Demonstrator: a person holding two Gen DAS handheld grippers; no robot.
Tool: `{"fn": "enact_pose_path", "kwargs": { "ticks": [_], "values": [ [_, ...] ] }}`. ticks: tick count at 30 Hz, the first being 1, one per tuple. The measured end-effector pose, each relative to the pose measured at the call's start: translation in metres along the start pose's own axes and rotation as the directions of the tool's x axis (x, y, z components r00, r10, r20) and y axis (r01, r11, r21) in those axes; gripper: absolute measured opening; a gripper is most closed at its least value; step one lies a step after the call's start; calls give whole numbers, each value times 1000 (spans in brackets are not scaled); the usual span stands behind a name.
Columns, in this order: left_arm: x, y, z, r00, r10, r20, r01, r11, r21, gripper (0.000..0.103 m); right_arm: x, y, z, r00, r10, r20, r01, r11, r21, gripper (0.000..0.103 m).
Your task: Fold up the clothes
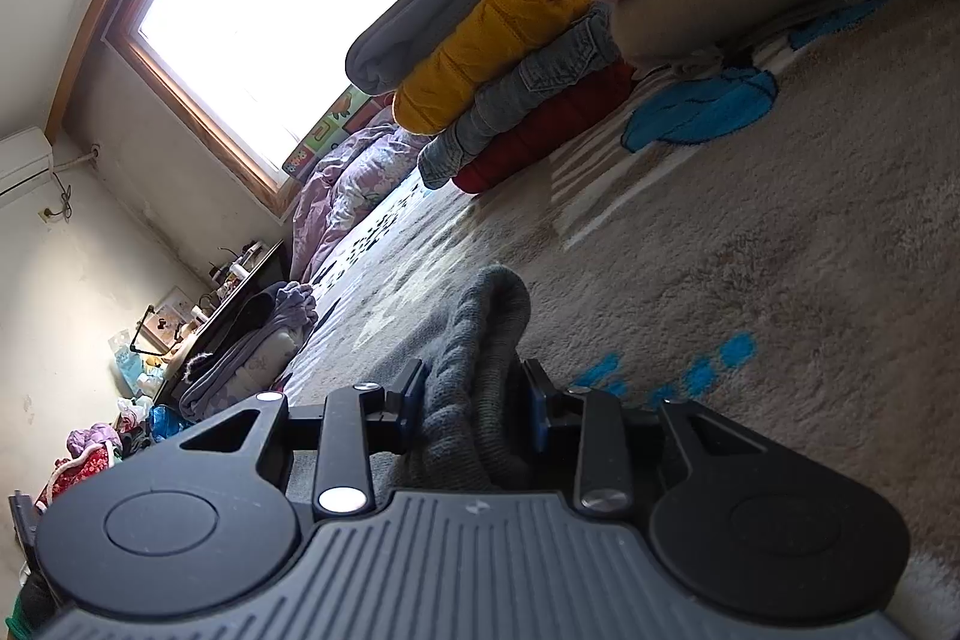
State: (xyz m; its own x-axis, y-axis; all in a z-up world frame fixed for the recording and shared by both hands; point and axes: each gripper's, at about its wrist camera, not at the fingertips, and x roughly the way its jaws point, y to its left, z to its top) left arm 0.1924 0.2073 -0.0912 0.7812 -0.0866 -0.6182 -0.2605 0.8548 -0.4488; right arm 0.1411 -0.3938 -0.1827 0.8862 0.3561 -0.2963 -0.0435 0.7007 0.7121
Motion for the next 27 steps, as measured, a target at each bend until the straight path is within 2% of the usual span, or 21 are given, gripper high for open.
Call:
{"fn": "enact_pose_path", "kwargs": {
  "ticks": [2,3,5,8,11,12,13,16,21,27],
  "values": [
    [0,5,2,998,-56,-11,55,997,-52,55,0,1,0,1000,-6,-2,6,1000,-4,35],
    [8,2,1,995,-92,-43,89,994,-66,58,1,2,0,1000,-9,-3,9,1000,-6,35],
    [18,-3,2,994,-90,-59,88,995,-48,62,1,3,0,1000,-20,-7,20,1000,-11,35],
    [32,-11,4,996,-65,-64,65,998,-10,61,5,6,3,999,-41,-26,41,999,-14,36],
    [46,-18,5,997,-40,-68,42,999,29,22,9,13,9,994,-81,-69,80,997,-15,36],
    [49,-18,5,996,-48,-69,50,998,28,15,10,16,11,992,-94,-86,92,995,-25,37],
    [49,-17,6,996,-65,-66,66,998,23,12,11,21,12,990,-103,-94,99,994,-45,37],
    [43,-15,13,990,-138,-38,139,990,3,9,8,32,13,988,-131,-82,122,987,-101,28],
    [28,-16,33,962,-268,49,269,962,-33,9,0,46,22,996,-92,-11,91,990,-110,25],
    [26,-18,57,928,-328,179,339,940,-38,9,13,76,45,997,-15,78,28,986,-164,23]
  ]
}}
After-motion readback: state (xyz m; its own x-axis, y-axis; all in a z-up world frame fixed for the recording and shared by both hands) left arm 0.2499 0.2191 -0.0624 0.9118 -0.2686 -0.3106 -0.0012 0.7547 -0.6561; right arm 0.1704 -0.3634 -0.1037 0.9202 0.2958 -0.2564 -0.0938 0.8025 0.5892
